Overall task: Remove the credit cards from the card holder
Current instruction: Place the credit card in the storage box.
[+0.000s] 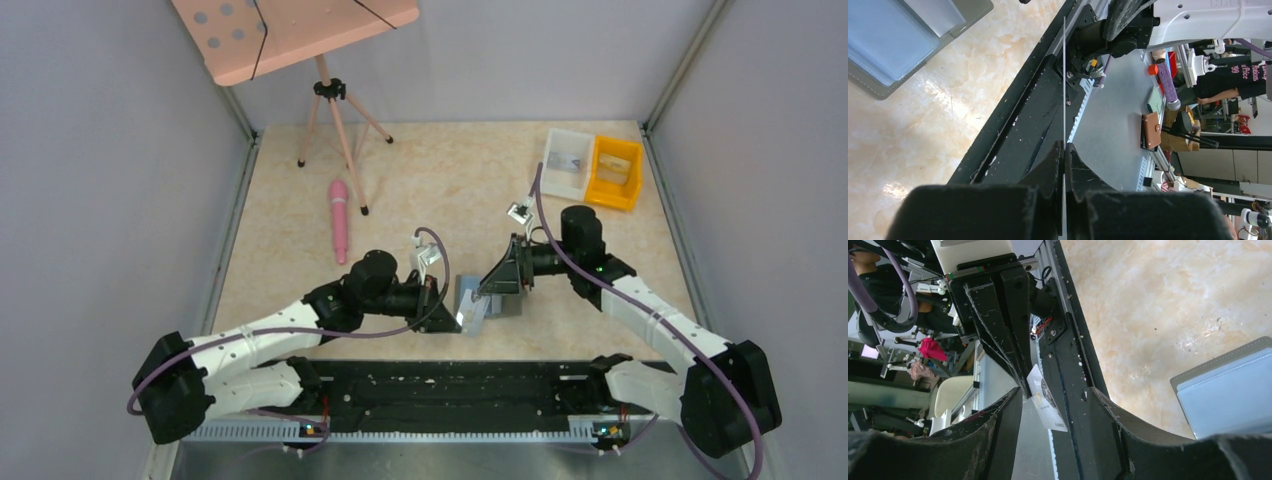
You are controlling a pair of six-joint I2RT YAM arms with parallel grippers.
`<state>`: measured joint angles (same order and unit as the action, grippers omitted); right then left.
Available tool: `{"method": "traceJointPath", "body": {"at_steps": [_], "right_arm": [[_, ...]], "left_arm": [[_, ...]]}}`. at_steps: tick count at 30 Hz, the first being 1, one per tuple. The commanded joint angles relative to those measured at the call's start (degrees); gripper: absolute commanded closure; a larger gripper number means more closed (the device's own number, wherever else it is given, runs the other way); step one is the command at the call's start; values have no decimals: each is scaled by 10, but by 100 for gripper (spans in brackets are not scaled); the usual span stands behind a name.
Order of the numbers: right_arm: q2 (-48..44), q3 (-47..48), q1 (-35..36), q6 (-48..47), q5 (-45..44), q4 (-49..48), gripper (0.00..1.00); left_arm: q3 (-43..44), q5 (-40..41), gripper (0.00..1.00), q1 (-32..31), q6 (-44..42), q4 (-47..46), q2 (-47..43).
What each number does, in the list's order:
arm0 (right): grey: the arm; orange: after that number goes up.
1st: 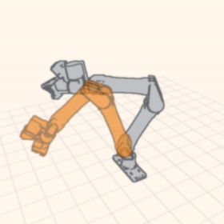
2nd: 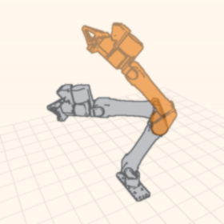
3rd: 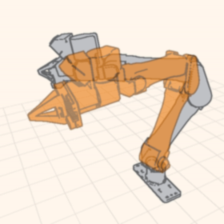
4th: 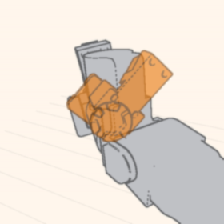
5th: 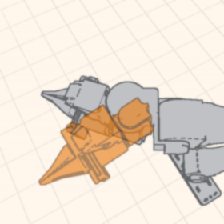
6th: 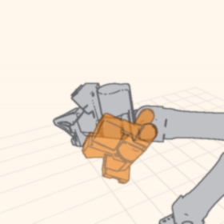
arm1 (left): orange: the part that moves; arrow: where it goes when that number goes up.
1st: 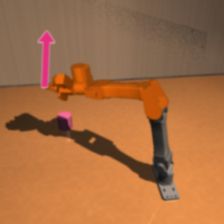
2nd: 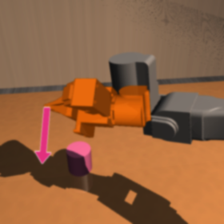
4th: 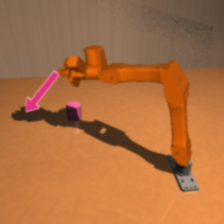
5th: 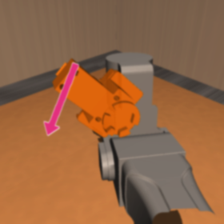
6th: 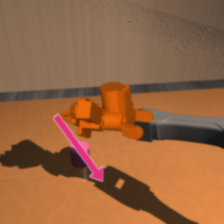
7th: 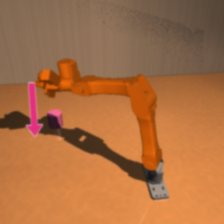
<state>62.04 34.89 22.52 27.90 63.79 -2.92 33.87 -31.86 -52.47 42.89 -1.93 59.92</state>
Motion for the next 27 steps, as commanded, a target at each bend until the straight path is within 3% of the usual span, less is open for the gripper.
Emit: {"method": "traceJointPath", "body": {"at_steps": [1, 11, 13, 18, 20, 22, 23, 25, 27], "right_arm": [[0, -1, 8, -22, 8, -14, 50], [-10, -3, 34, -19, 14, -13, 56], [-11, -3, 34, -20, 14, -12, 63], [-19, 3, 33, -15, -9, -10, 100], [-22, 10, 33, -11, -23, -10, 100], [-26, 17, 30, -5, -40, -9, 100], [-27, 21, 25, 2, -46, -9, 100], [-28, 28, 11, 12, -66, -4, 100], [-26, 39, -16, 15, -89, 18, 100]], "left_arm": [[21, -15, 100, 2, -7, -38, 7], [24, -15, 100, 2, -11, -46, 13], [24, -14, 100, 2, -11, -47, 15], [25, -6, 100, 3, -11, -40, 18], [29, 4, 97, 4, -14, -26, 17], [37, 14, 89, 7, -23, -3, 16], [43, 24, 80, 8, -31, 11, 15], [59, 50, 60, 8, -48, 52, 14], [80, 83, 33, 8, -71, 96, 13]]}}
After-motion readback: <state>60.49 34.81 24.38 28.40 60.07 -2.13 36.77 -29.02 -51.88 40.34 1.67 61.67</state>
